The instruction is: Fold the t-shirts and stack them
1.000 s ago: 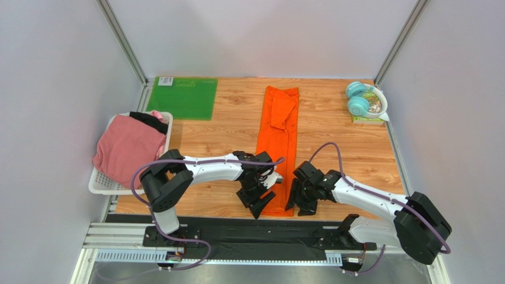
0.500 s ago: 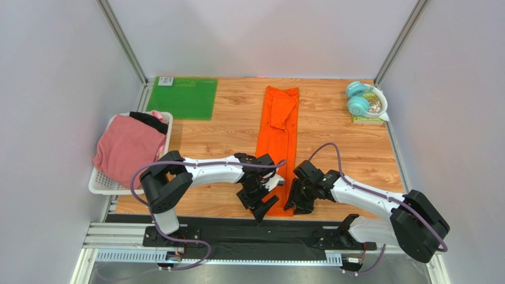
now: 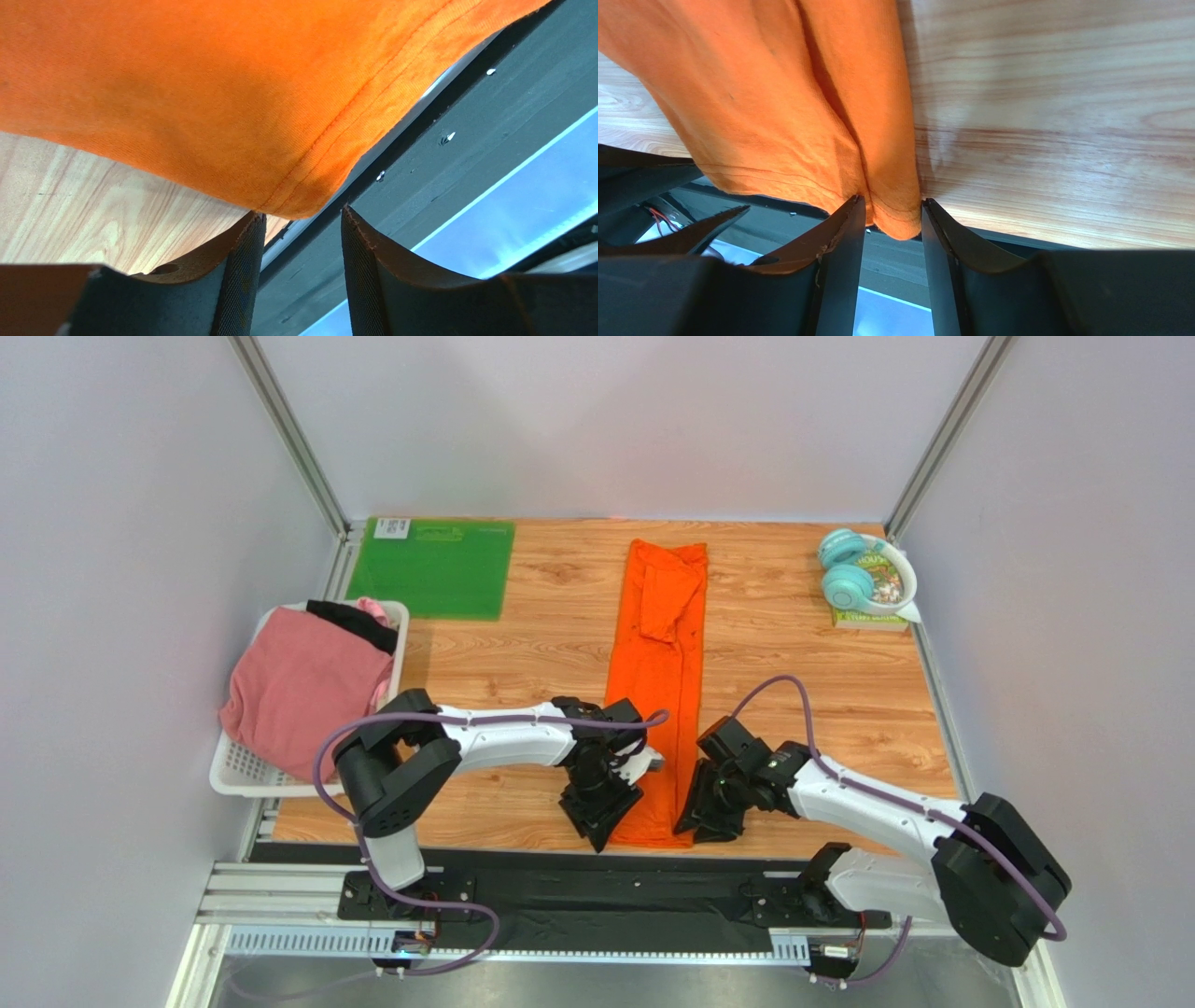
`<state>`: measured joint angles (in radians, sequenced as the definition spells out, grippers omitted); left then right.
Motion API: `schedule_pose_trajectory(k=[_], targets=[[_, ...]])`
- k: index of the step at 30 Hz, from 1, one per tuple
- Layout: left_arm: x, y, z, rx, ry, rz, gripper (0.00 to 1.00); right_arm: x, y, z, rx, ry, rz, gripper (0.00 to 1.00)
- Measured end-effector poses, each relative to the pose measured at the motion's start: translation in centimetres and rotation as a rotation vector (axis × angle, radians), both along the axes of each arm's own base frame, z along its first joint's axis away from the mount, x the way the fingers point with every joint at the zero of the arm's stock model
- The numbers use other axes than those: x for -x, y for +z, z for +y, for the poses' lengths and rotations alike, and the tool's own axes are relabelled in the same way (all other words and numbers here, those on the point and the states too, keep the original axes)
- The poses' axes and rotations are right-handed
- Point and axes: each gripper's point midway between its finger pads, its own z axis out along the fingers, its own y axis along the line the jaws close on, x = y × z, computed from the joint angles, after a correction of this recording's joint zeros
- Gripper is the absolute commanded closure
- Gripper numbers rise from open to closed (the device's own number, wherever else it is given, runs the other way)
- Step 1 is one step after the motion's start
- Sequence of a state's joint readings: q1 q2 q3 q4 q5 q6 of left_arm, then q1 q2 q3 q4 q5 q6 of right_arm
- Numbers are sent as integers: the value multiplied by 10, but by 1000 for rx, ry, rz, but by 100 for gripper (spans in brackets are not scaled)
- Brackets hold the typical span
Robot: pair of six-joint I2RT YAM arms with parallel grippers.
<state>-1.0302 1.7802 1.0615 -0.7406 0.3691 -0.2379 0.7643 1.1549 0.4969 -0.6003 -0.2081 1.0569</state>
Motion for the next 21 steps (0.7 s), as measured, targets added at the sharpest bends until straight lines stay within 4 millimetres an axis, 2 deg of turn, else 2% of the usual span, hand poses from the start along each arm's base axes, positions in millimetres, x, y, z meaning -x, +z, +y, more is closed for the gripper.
schedule_pose_trajectory(k=[3, 7, 9, 12, 16, 21], targets=[[-2, 1, 1, 3, 20, 14, 47, 3, -2, -3, 3, -1, 4, 63], [-6, 1, 1, 4, 41, 22, 39, 6, -5, -5, 9, 0, 14, 65], [-6, 2, 1, 7, 49, 28, 38, 6, -6, -5, 9, 0, 14, 66], [-6, 2, -1, 3, 51, 39, 43, 6, -6, -4, 5, 1, 17, 67], [-6, 0, -4, -19, 55, 74, 55, 5, -6, -3, 2, 1, 17, 70], [-5, -1, -5, -20, 56, 94, 55, 5, -6, -3, 2, 1, 17, 73]])
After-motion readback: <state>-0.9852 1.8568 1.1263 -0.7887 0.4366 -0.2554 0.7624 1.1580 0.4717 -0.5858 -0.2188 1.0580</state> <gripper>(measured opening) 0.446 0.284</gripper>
